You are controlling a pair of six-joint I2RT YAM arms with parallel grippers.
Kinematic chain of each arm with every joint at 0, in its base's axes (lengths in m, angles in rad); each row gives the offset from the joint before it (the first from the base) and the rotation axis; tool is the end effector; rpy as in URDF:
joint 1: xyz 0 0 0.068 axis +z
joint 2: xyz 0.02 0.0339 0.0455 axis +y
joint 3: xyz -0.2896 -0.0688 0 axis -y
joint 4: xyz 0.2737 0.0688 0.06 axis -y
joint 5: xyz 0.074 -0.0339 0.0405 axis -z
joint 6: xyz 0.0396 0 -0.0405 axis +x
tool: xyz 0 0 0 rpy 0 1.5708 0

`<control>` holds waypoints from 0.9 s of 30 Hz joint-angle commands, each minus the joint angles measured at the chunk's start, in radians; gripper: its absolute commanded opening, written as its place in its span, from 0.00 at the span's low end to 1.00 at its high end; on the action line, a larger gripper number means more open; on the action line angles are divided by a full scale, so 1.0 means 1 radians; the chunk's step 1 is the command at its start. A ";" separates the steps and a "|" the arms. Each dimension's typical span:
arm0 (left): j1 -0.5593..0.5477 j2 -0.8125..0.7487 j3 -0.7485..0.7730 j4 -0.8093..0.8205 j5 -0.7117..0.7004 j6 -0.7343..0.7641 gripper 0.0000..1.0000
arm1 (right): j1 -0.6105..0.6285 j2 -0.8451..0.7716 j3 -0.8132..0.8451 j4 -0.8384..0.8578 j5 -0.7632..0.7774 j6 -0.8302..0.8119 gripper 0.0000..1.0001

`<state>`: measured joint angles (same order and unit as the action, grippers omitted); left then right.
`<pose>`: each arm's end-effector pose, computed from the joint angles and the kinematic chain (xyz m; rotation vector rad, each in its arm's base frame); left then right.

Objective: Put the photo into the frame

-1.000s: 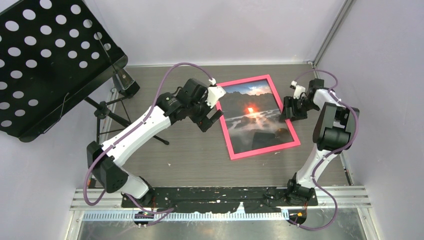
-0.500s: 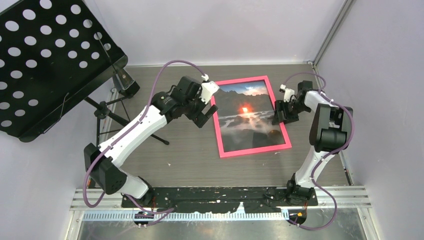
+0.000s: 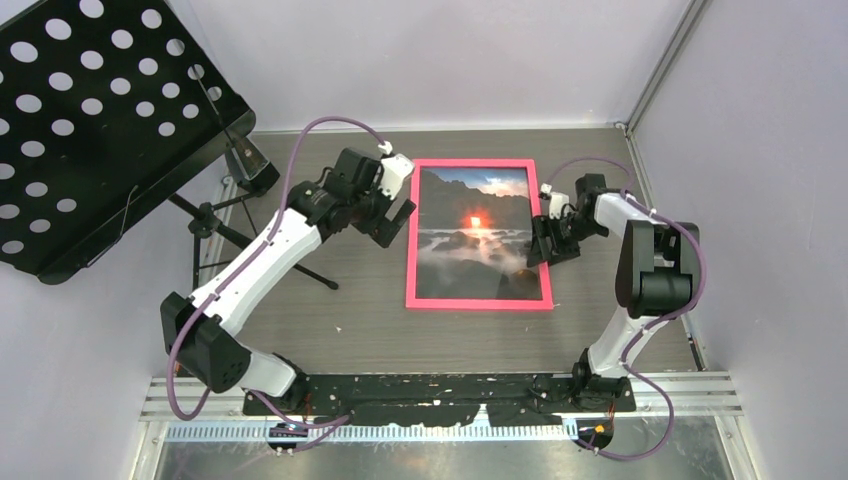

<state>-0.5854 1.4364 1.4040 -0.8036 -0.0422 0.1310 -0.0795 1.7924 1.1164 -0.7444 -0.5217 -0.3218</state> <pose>0.2783 -0.1825 0.3673 0.8272 2.2657 -0.1595 0.3514 -0.0082 0.1645 -0.3959 2.7840 0.6932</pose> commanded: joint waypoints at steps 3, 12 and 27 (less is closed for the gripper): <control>0.020 -0.052 -0.026 0.048 0.004 -0.022 0.99 | 0.007 -0.121 -0.001 -0.028 -0.034 0.035 0.67; 0.080 -0.089 -0.099 0.121 0.034 -0.078 0.99 | 0.007 -0.370 -0.028 0.117 0.088 0.083 0.75; 0.171 -0.300 -0.371 0.427 0.013 -0.125 0.99 | 0.007 -0.859 -0.196 0.301 0.365 0.097 0.94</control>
<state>-0.4362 1.2129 1.0687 -0.5190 -0.0257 0.0257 -0.0757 1.0214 0.9428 -0.5022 -0.2424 -0.2367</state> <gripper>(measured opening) 0.989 0.929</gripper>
